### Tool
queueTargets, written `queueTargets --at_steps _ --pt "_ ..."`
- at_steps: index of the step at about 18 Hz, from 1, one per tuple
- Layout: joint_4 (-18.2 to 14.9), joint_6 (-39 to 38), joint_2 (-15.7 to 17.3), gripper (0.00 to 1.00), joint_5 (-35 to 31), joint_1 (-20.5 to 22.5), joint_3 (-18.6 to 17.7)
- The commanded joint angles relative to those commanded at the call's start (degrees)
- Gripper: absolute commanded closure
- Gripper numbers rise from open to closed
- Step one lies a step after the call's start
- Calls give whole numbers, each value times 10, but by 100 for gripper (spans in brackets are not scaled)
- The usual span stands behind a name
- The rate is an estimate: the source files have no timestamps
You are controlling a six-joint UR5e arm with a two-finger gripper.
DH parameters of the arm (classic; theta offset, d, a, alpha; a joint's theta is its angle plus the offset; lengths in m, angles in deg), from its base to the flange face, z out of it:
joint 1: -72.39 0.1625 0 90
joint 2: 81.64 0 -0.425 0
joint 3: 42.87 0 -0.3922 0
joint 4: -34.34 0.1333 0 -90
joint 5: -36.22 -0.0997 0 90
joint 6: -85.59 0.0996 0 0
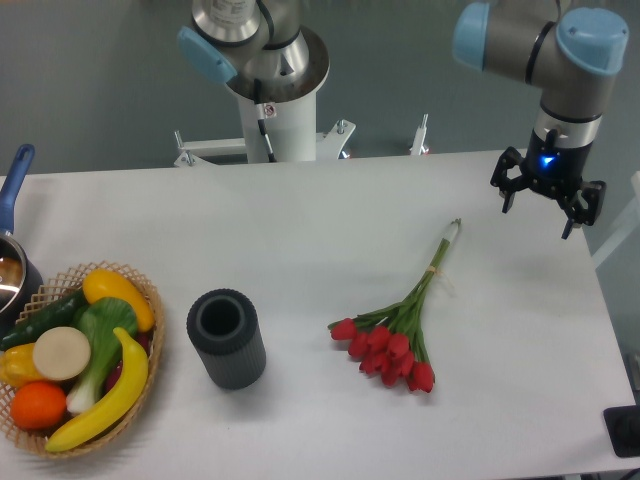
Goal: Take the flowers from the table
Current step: 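Move the open gripper over the stems of the red tulip bunch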
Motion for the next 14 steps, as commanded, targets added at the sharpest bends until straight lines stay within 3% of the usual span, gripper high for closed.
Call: queueTargets --at_steps 10,14 --pt "5 -4 0 0 18 -8 -22" --pt "24 -82 -1 0 24 -16 -38"
